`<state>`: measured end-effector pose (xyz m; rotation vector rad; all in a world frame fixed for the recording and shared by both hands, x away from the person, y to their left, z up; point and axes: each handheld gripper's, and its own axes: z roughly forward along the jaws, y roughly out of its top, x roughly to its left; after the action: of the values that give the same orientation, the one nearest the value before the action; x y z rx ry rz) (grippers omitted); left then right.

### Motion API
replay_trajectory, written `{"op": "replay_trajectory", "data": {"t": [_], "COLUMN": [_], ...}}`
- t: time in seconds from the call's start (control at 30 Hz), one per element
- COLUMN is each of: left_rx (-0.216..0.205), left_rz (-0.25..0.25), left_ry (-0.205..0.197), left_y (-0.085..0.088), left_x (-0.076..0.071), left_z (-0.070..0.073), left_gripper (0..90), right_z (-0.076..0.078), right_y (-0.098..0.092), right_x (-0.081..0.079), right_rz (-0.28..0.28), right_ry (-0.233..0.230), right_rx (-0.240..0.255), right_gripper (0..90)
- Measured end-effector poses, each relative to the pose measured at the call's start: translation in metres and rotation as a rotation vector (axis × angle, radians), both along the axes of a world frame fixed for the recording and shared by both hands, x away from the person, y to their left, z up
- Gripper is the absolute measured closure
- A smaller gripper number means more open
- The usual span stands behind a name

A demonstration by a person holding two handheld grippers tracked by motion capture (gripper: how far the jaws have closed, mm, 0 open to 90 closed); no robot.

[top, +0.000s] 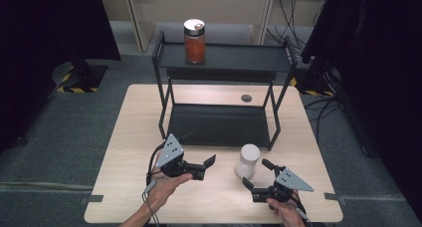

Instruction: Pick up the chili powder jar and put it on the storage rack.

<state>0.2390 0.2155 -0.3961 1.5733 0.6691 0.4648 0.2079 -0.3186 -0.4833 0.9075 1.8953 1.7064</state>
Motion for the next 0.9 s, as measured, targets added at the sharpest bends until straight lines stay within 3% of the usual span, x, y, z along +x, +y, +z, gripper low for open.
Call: {"op": "replay_trajectory", "data": {"t": [0.73, 0.9], "left_rx": [-0.003, 0.002], "left_rz": [-0.011, -0.008], "left_ry": [0.030, 0.018], "left_y": [0.012, 0.013], "left_x": [-0.017, -0.021], "left_z": [-0.056, -0.065], "left_gripper": [0.5, 0.5], "right_z": [0.000, 0.000], "right_y": [-0.001, 0.000], "right_x": [-0.002, -0.003], "right_rz": [-0.010, -0.012], "right_ry": [-0.021, -0.030], "right_rx": [0.005, -0.002], "right_gripper": [0.3, 0.3]}}
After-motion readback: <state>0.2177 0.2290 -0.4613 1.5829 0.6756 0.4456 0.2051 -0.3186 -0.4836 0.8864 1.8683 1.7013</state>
